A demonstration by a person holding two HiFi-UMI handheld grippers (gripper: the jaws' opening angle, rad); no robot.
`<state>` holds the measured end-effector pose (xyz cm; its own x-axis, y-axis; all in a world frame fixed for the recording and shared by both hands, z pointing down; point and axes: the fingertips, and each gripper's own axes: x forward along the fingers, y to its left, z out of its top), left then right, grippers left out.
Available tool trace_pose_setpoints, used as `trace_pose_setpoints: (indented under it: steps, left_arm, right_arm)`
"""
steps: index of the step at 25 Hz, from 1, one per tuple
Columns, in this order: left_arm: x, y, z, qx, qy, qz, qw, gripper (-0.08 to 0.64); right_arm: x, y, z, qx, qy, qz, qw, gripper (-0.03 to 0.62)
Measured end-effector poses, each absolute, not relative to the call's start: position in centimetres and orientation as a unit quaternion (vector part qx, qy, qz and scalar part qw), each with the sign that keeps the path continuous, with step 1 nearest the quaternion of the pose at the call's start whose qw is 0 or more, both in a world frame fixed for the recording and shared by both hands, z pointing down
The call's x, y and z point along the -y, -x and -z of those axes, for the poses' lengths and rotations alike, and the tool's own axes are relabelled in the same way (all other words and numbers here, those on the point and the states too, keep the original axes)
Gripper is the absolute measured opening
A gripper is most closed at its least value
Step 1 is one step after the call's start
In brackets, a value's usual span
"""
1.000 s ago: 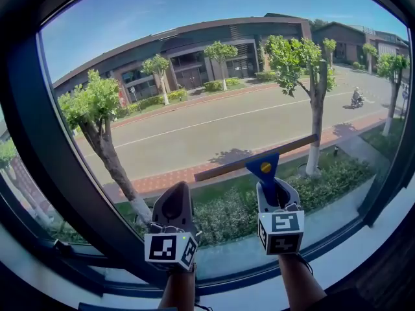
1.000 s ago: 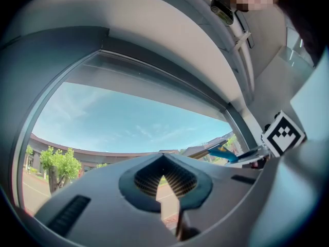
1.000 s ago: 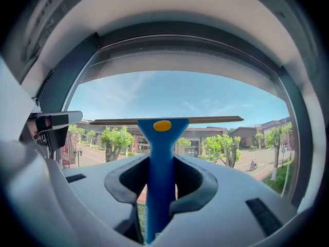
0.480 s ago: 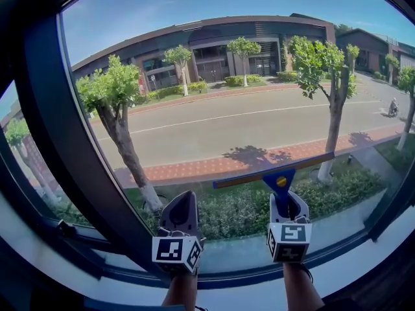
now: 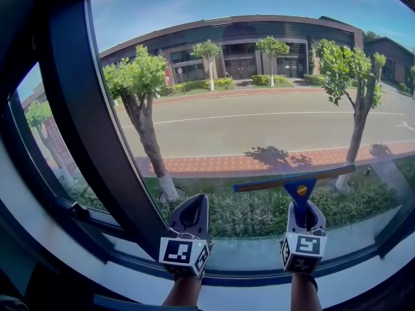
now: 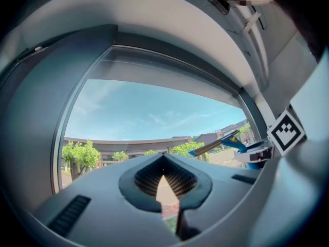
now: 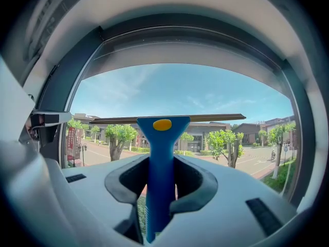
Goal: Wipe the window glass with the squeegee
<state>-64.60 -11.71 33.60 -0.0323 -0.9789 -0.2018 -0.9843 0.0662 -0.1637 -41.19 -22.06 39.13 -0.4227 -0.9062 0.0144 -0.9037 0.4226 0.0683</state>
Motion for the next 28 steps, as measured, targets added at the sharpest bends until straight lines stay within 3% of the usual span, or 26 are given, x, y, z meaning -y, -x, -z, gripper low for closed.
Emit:
trace_pose_setpoints:
  steps: [6,14,28]
  left_arm:
    - [9.4,66.0,-29.7,-0.719,0.673,-0.008,0.171,0.002]
    - [7.5,70.2,-21.7,-0.679,0.693,-0.045,0.237,0.002]
    - [5.1,72.2,-6.3,-0.564,0.749,-0.131,0.322,-0.002]
  right_arm:
    - [19.3,43.5,-36.4,0.856,-0.517,0.019,0.012,0.130]
    - [15.8,50.1,-27.2,0.853,-0.518,0.033,-0.059,0.129]
    - [10.3,60.1,-1.9,0.802,-0.537,0.126,-0.227,0.129]
